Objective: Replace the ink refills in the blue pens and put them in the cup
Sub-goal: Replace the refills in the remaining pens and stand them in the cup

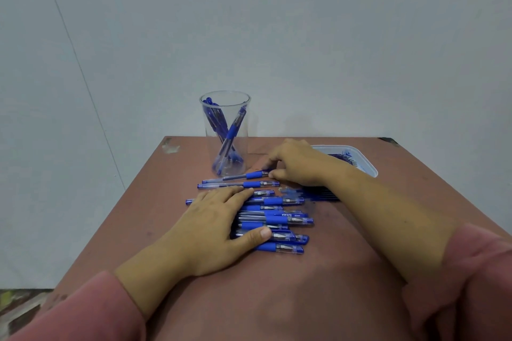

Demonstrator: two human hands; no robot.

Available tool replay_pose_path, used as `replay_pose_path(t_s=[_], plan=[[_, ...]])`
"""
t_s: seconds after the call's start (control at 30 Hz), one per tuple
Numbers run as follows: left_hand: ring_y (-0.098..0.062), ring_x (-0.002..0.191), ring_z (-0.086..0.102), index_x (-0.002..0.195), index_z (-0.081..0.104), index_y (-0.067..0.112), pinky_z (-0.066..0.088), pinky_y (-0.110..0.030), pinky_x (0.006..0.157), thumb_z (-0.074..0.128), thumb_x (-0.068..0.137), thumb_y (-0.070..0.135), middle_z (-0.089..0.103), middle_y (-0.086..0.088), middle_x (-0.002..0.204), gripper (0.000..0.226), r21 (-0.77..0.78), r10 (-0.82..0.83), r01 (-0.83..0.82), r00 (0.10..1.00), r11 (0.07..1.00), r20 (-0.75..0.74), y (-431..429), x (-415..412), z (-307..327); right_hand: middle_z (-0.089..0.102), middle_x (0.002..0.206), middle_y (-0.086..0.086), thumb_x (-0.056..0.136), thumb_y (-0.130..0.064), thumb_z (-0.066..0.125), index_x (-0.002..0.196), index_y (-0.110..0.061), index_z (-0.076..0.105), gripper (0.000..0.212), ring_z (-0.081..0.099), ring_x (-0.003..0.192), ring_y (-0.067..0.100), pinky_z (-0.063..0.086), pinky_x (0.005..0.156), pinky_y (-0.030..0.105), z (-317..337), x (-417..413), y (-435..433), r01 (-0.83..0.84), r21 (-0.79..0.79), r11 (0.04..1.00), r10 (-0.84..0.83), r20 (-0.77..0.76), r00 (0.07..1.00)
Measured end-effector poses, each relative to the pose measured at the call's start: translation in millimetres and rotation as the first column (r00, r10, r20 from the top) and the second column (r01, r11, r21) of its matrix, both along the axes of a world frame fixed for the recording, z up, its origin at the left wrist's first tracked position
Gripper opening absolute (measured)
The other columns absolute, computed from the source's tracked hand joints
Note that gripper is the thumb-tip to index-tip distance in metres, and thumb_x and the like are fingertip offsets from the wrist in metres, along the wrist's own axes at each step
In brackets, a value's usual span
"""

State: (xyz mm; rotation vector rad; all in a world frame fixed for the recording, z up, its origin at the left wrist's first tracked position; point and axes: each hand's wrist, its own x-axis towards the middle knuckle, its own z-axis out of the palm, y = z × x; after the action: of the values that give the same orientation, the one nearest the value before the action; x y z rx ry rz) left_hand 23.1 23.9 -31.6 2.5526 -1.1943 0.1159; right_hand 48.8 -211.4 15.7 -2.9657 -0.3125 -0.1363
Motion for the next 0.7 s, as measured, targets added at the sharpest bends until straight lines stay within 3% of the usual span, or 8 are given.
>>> replay_pose_path(t_s=[0.17,0.3,0.43,0.57,0.7], plan=[[0.0,0.13,0.036,0.142,0.042,0.032,0.033,-0.032,0.11,0.029,0.08,0.083,0.041,0.02,0.142,0.082,-0.107,-0.026,0.03,0.999,0.994,0.038,-1.3,-0.6,5.5,0.059,0.102,-0.01,0.094,-0.028,0.056,0.112,-0.026,0.067,0.021,0.042,0.099,0.009,0.037,0.092,0.033,10.4,-18.3,-5.1,-0.011,0.048,0.999,0.005,0.122,0.993],[-0.006,0.11,0.053,0.118,0.066,0.026,0.045,-0.036,0.092,0.047,0.089,0.063,0.059,0.014,0.119,0.051,-0.296,-0.021,0.105,0.962,0.949,0.272,-4.1,-1.4,13.1,0.048,0.085,-0.018,0.095,-0.027,0.051,0.109,-0.024,0.068,0.021,0.039,0.088,0.01,0.036,0.084,0.029,14.0,-45.9,-23.3,-0.07,0.07,0.995,0.051,0.251,0.967],[-0.013,0.104,0.058,0.113,0.068,0.023,0.046,-0.035,0.084,0.056,0.089,0.049,0.062,0.007,0.114,0.038,-0.352,0.017,0.149,0.903,0.924,0.428,-16.7,4.0,26.5,0.059,0.088,-0.014,0.092,-0.031,0.046,0.102,-0.017,0.069,0.029,0.042,0.081,0.003,0.031,0.08,0.015,5.9,-76.7,-31.2,-0.186,0.103,0.977,0.126,0.421,0.898],[-0.004,0.099,0.059,0.117,0.064,0.028,0.052,-0.029,0.084,0.054,0.089,0.049,0.064,0.016,0.11,0.036,-0.28,-0.124,0.222,0.937,0.934,0.328,-38.0,7.6,41.3,0.061,0.093,-0.011,0.095,-0.032,0.045,0.105,-0.017,0.068,0.029,0.047,0.086,0.004,0.034,0.084,0.015,-10.6,-92.1,-31.1,-0.209,0.165,0.964,0.101,0.501,0.86],[0.001,0.085,0.063,0.114,0.065,0.03,0.055,-0.026,0.075,0.063,0.088,0.039,0.069,0.017,0.096,0.028,-0.309,-0.146,0.203,0.969,0.929,0.198,-52.4,9.2,38.3,0.064,0.096,-0.015,0.094,-0.038,0.048,0.106,-0.026,0.068,0.026,0.056,0.094,0.005,0.04,0.084,0.017,-17.3,-97.4,-31.4,-0.172,0.345,0.922,-0.019,0.487,0.873]])
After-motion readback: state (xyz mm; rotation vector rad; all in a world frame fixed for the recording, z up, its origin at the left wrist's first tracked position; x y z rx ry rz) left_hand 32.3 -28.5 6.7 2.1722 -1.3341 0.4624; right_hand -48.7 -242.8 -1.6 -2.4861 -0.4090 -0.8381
